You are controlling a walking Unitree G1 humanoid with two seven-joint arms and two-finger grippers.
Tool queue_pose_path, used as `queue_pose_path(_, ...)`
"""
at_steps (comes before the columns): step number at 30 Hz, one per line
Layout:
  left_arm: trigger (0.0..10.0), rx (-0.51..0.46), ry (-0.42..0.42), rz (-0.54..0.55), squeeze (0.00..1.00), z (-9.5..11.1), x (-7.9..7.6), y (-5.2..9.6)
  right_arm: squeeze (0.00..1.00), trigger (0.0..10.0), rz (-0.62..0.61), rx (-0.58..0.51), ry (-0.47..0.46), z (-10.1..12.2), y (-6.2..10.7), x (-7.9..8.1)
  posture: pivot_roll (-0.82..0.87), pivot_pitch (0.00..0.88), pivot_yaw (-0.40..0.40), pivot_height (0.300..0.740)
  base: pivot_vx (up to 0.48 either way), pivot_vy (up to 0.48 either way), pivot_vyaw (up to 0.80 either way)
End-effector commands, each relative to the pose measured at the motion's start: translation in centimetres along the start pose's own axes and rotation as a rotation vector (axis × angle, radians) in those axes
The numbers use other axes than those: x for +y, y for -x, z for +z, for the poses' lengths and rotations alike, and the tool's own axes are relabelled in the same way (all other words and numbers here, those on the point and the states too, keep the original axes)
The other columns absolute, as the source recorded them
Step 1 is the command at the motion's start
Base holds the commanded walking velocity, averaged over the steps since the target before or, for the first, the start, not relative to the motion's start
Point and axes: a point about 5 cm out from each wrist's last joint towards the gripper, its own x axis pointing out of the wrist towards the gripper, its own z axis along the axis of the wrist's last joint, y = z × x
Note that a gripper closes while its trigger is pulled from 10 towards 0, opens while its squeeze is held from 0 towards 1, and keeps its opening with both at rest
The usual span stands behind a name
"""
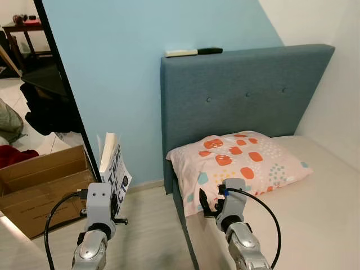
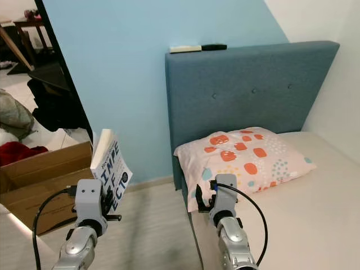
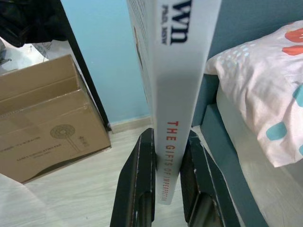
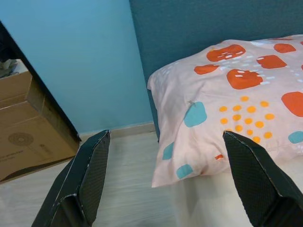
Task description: Clean up the room
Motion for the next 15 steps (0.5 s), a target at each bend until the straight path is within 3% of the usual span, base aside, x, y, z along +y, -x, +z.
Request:
queue_pose_path(1, 10.0, -0.018, -0.032, -0.009, 0.00, 0.33, 0.27, -0.45, 0.00, 10.0, -0.011, 0.006, -0.012, -0.19, 0.07, -0.10, 0.02, 0.080, -0.003, 0.740, 0.000, 0.000, 0.00)
queue_pose_path(15, 10.0, 0.002, -0.039, -0.007, 0.00, 0.04, 0.26, -0.44, 0.00, 10.0, -0.011, 0.022, -0.013, -0.47, 0.25, -0.21, 0.02, 0.084, -0.010, 0.740, 0.000, 0.000, 0.00)
